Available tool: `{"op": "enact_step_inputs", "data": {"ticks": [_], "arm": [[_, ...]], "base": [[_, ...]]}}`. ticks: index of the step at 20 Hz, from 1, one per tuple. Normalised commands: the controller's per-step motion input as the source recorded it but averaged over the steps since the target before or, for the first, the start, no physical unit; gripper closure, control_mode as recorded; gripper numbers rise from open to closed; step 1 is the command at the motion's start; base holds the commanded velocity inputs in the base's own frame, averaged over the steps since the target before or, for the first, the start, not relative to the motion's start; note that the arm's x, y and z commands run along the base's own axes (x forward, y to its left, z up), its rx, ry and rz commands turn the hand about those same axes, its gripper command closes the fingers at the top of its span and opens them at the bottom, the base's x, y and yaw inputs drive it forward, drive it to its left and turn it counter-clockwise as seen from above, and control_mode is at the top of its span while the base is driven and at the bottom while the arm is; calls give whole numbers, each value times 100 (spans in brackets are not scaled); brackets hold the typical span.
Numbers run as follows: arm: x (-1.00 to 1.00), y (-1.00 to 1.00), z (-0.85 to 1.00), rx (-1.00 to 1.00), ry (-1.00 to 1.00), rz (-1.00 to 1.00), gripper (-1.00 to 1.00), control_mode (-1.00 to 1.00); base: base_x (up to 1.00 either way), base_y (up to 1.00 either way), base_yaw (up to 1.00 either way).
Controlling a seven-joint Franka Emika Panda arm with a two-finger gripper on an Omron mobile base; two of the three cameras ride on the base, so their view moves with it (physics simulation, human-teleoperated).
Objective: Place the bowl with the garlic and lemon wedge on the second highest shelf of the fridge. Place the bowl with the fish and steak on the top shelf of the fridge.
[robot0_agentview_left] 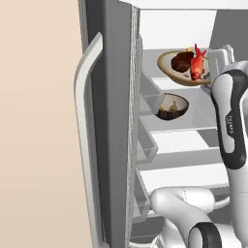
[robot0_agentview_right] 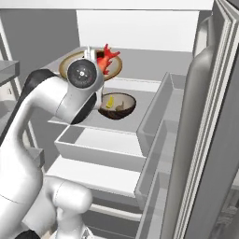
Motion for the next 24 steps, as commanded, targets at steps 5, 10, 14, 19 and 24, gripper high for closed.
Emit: {"op": "enact_step_inputs", "data": {"ticks": [5,10,14,19,24], "arm": [[91,-10,11,0,-8,0,100,-100],[98,-9,1,0,-3,0,100,-100],[99,-6,0,0,2,0,100,-100],[62,-5,-12,0,7,0,100,-100],[19,0,-13,-1,2,0,100,-100]], "base": [[0,0,0],[0,0,0],[0,0,0],[0,0,0],[0,0,0]]}}
